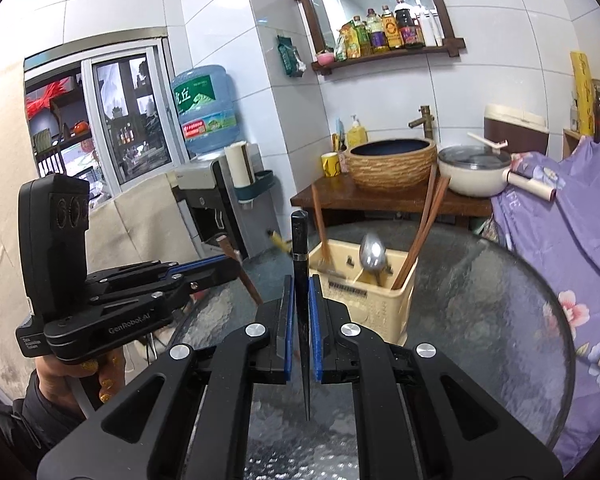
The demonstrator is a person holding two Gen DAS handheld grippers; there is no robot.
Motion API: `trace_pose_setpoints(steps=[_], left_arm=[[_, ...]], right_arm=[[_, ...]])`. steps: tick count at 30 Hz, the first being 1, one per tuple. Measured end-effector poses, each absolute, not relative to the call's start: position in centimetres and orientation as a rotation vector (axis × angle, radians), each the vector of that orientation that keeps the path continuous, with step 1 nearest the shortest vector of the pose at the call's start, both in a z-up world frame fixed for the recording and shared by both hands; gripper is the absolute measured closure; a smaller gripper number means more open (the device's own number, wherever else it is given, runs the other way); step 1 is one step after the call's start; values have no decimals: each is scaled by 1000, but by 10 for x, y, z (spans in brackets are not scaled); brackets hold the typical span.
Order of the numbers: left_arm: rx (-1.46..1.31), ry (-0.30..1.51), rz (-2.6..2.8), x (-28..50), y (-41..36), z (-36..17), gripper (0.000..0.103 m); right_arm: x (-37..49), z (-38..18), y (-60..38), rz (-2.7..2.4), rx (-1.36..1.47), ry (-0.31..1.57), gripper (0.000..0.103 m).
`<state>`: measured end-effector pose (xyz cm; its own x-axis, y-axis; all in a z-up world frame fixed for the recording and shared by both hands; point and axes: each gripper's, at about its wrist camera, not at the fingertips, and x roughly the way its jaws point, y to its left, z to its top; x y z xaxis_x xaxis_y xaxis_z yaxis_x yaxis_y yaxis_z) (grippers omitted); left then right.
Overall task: Organize utensils
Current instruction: 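Lower both chopsticks into the holder and open both grippers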
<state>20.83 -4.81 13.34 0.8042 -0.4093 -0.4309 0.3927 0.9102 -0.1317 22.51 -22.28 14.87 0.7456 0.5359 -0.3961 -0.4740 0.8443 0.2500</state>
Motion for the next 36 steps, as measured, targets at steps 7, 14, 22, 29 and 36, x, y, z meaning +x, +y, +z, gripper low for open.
trace_pose_setpoints(steps=[7, 14, 22, 29, 36], left_arm=[[-51, 406, -424, 230, -48, 189, 96], [-52, 313, -361, 255, -49, 245, 96], [-44, 269, -280, 295, -52, 253, 96], [-51, 350, -274, 326, -57, 206, 96], [-32, 467, -259, 343, -59, 148, 96]], right_arm=[[254, 198, -233, 531, 148, 441, 95], [289, 249, -233, 468, 117, 373, 95], [340, 254, -227, 384, 98, 343, 95], [363, 207, -221, 364, 108, 405, 95], [371, 156, -218, 354, 112, 486, 96]])
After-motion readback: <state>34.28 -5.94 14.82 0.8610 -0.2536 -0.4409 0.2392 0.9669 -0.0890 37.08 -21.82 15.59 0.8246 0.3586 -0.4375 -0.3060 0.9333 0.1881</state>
